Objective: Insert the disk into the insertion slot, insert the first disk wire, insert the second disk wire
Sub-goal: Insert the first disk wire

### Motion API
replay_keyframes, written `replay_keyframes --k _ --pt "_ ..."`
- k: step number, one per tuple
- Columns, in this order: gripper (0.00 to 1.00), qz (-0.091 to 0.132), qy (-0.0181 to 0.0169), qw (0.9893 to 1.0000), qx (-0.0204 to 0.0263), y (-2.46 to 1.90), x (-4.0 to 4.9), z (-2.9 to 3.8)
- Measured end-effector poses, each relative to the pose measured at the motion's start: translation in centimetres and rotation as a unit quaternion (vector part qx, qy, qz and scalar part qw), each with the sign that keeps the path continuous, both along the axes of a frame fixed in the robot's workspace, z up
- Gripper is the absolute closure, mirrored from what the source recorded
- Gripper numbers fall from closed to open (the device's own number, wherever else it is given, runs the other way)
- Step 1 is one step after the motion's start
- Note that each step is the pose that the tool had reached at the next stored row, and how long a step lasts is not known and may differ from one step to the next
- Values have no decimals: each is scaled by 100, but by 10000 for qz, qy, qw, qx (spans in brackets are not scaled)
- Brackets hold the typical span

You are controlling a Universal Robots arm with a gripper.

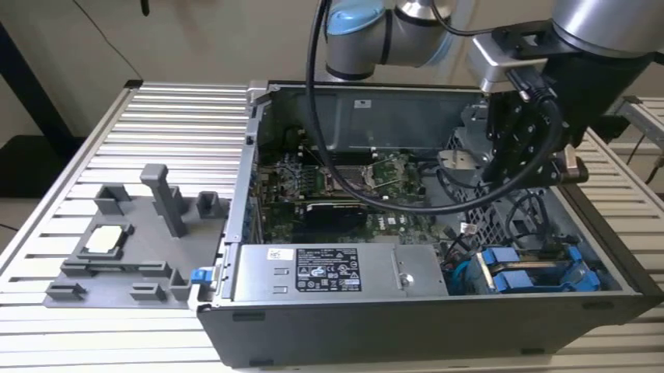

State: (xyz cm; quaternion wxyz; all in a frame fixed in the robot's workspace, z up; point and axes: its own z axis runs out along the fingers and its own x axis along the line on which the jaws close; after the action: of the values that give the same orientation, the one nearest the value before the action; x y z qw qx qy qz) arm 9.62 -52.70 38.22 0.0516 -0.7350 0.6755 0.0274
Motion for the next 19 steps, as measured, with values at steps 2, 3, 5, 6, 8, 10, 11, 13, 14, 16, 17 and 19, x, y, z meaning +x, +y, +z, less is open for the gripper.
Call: replay_keyframes --k 2,3,5,6,8,10,11,13,14,16,17,19 --pt "73 13 -34 10000 1 0 -22 -10" --pt "73 21 -50 10000 6 0 -30 -16" --pt "73 45 -80 10000 17 0 -38 -23" --pt "73 57 -93 9999 20 0 -40 -27" --pt "73 84 -120 9999 23 0 -43 -34" --pt "73 102 -144 9998 24 0 -45 -40" --pt "73 108 -155 9998 27 0 -46 -43" --pt "75 115 -170 9998 36 0 -47 -46" --pt "83 115 -172 9998 40 0 -48 -48" --pt "83 115 -174 9998 49 0 -49 -50" --pt "83 114 -175 9998 51 0 -49 -49" --pt "83 114 -175 9998 51 0 -49 -49"
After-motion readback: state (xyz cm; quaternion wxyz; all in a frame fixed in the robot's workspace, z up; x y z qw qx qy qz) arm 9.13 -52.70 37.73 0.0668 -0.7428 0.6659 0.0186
